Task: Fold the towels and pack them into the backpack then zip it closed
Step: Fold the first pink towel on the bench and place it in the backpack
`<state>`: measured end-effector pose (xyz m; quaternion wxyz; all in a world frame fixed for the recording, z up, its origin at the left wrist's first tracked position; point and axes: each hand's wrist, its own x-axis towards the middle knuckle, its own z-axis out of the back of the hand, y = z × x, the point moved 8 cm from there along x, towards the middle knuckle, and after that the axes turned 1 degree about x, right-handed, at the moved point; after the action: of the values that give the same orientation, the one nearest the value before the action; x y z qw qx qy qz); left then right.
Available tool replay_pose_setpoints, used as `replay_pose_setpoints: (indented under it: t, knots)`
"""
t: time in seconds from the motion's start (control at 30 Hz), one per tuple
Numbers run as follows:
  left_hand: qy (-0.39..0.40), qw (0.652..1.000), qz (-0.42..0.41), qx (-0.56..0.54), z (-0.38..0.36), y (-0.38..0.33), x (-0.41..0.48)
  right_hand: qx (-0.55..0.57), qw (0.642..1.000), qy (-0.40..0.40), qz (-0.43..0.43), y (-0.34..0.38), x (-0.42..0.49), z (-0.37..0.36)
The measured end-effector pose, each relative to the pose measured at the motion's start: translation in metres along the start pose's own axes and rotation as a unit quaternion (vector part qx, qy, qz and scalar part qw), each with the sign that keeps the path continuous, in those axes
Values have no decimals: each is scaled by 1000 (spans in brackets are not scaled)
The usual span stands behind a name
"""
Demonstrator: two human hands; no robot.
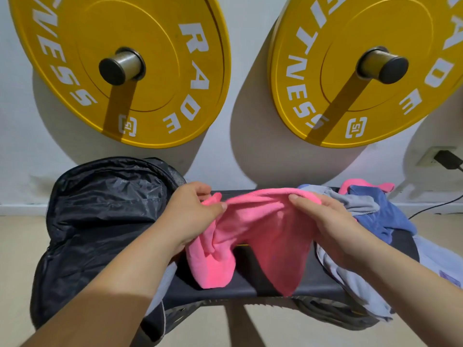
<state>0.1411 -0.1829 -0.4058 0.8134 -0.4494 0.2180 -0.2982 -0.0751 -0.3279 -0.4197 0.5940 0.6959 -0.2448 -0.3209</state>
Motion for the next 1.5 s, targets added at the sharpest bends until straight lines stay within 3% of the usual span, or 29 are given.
replay_pose_setpoints:
  t: [0.1, 0.2, 0.33, 0.5, 0.67, 0.8, 0.97, 1.1, 1.37, 1.5]
  knots:
    - [-45, 998, 29, -17, 7, 12, 5, -14, 995, -97, 10, 1, 3, 10]
    - [-88, 992, 18, -84, 16, 8, 5, -37, 990, -130, 32, 2, 0, 8]
    - [-46, 981, 15, -190, -15, -7, -14, -39, 994, -97, 34, -3, -5, -10]
    - [52, 982, -10, -181, -63, -31, -44, -93, 989, -57, 96, 9, -11, -35]
    - [13, 982, -8, -187, -53, -30, -38, -163, 976, -81, 119, 19, -9, -28]
    - [-16, 979, 5, -202, -47, -30, -38, -133, 986, -57, 88, 11, -7, -29]
    - [18, 983, 7, -184, -54, -35, -43, -133, 987, -35, 85, 10, -9, -38]
    - [0, 985, 8, -171, -47, -33, -40, -159, 983, -33, 85, 11, -11, -39]
    - [63, 985, -72, -142, -53, -50, -48, -180, 979, -27, 97, 19, -16, -41]
    - [50, 985, -93, -135, -50, -53, -49, -169, 980, -10, 101, 20, -17, -46]
